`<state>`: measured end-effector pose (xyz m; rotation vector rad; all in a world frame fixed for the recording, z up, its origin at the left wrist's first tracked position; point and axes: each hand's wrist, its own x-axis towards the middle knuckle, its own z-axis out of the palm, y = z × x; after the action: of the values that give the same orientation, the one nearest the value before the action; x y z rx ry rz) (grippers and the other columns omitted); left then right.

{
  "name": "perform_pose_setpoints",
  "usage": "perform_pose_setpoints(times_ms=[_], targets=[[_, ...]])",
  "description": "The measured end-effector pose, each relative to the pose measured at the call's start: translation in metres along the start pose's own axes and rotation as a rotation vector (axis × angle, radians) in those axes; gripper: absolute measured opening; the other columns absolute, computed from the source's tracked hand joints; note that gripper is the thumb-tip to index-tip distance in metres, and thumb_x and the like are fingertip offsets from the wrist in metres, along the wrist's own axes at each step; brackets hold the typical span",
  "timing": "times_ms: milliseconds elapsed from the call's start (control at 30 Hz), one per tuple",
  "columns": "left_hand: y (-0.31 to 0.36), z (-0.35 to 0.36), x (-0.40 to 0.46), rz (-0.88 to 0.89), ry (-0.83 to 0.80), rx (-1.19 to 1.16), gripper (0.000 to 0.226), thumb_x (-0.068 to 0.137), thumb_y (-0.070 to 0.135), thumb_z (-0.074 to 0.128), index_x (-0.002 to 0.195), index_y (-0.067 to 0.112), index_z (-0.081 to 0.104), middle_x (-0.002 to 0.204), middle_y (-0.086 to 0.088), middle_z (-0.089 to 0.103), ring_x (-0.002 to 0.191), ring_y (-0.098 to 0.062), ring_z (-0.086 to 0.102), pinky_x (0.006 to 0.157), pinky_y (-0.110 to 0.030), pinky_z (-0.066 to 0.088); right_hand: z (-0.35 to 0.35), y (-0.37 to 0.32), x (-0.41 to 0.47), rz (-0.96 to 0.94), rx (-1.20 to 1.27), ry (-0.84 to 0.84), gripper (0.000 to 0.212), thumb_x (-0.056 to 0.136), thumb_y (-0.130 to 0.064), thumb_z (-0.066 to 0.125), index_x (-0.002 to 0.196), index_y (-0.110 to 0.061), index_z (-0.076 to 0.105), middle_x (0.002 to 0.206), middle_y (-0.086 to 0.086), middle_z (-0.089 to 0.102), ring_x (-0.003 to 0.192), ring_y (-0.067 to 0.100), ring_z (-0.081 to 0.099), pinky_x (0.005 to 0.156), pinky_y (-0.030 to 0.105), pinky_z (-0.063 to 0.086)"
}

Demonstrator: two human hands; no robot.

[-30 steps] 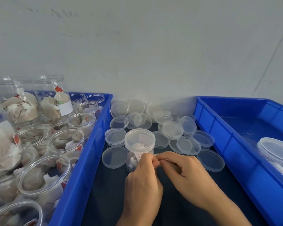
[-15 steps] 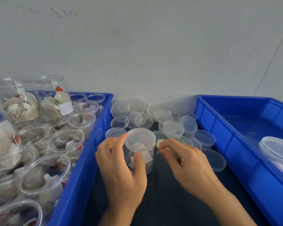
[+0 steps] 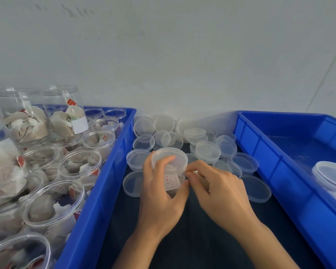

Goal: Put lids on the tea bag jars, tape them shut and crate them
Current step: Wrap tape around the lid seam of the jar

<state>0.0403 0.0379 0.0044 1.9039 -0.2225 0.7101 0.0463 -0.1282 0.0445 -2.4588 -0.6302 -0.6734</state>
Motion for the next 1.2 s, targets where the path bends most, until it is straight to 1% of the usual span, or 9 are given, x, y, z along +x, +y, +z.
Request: perform_pose_setpoints(times_ms=[100, 167, 233, 367, 533, 667, 867, 1067, 1200], targets=[[-0.004, 0.000, 0.004, 0.027, -0.012, -0.014, 0.045, 0.092, 0.036, 0.072, 0.134, 0.040, 0.056, 0.152, 0.014, 0.040, 0.144, 0.002, 0.041, 0.108, -0.011, 0.039, -0.001, 0.000, 0.004, -0.033, -0.082, 0.019, 0.003, 0.104, -0.040, 0.057, 0.101, -0.039, 0.058, 0.073, -0.019, 0.061, 0.058, 0.014, 0.058, 0.049, 0.039, 0.051], [-0.006, -0.001, 0.006, 0.022, -0.026, -0.038, 0.042, 0.093, 0.039, 0.068, 0.134, 0.040, 0.057, 0.153, 0.015, 0.041, 0.146, 0.000, 0.041, 0.108, -0.006, 0.034, 0.000, 0.000, 0.007, -0.062, -0.140, 0.027, 0.007, 0.104, -0.040, 0.057, 0.099, -0.036, 0.060, 0.074, -0.014, 0.063, 0.055, 0.018, 0.058, 0.048, 0.040, 0.051], [-0.008, -0.001, 0.007, 0.012, -0.031, -0.055, 0.041, 0.094, 0.045, 0.064, 0.134, 0.040, 0.058, 0.152, 0.017, 0.042, 0.145, -0.001, 0.042, 0.108, -0.006, 0.034, 0.002, -0.001, 0.007, -0.076, -0.179, 0.052, 0.010, 0.105, -0.038, 0.058, 0.097, -0.033, 0.062, 0.074, -0.011, 0.065, 0.053, 0.021, 0.056, 0.045, 0.039, 0.049], [-0.012, -0.001, 0.009, 0.021, -0.004, -0.041, 0.040, 0.095, 0.037, 0.070, 0.134, 0.030, 0.063, 0.148, 0.013, 0.047, 0.141, -0.002, 0.047, 0.106, -0.007, 0.037, 0.006, -0.003, 0.006, -0.086, -0.215, 0.141, 0.011, 0.102, -0.031, 0.063, 0.091, -0.027, 0.065, 0.068, -0.010, 0.060, 0.047, 0.016, 0.049, 0.038, 0.034, 0.042], [-0.014, -0.001, 0.010, 0.023, -0.019, -0.039, 0.040, 0.097, 0.040, 0.068, 0.136, 0.029, 0.062, 0.149, 0.011, 0.047, 0.141, -0.004, 0.048, 0.108, -0.011, 0.040, 0.008, -0.003, 0.007, -0.079, -0.242, 0.147, 0.014, 0.102, -0.031, 0.065, 0.089, -0.026, 0.064, 0.064, -0.009, 0.057, 0.044, 0.019, 0.046, 0.038, 0.030, 0.037], [-0.015, -0.001, 0.011, 0.013, -0.010, -0.037, 0.039, 0.099, 0.044, 0.071, 0.134, 0.029, 0.063, 0.148, 0.010, 0.048, 0.140, 0.000, 0.047, 0.105, -0.007, 0.038, 0.008, -0.004, 0.007, -0.080, -0.265, 0.147, 0.016, 0.102, -0.028, 0.064, 0.087, -0.023, 0.064, 0.062, -0.006, 0.055, 0.042, 0.021, 0.044, 0.040, 0.028, 0.032], [-0.014, -0.002, 0.015, 0.019, 0.021, -0.005, 0.036, 0.092, 0.045, 0.073, 0.126, 0.032, 0.067, 0.142, 0.007, 0.053, 0.133, 0.004, 0.051, 0.098, -0.004, 0.039, 0.009, -0.006, 0.009, -0.066, -0.257, 0.158, 0.015, 0.097, -0.024, 0.074, 0.085, -0.021, 0.064, 0.055, -0.009, 0.051, 0.038, 0.020, 0.042, 0.039, 0.028, 0.032], [-0.016, -0.006, 0.015, 0.038, -0.013, 0.054, 0.037, 0.095, 0.054, 0.070, 0.127, 0.035, 0.064, 0.142, 0.013, 0.049, 0.127, 0.012, 0.049, 0.095, -0.003, 0.039, 0.008, -0.009, 0.009, 0.024, -0.216, 0.170, 0.025, 0.095, -0.041, 0.072, 0.102, -0.021, 0.058, 0.051, -0.012, 0.052, 0.039, 0.018, 0.049, 0.041, 0.031, 0.044], [-0.015, -0.009, 0.015, 0.068, -0.065, 0.122, 0.039, 0.096, 0.060, 0.061, 0.130, 0.040, 0.058, 0.143, 0.017, 0.045, 0.127, 0.009, 0.049, 0.094, -0.004, 0.040, 0.005, -0.014, 0.006, 0.033, -0.254, 0.136, 0.023, 0.095, -0.038, 0.071, 0.101, -0.019, 0.060, 0.054, -0.015, 0.047, 0.037, 0.013, 0.046, 0.039, 0.021, 0.025]])
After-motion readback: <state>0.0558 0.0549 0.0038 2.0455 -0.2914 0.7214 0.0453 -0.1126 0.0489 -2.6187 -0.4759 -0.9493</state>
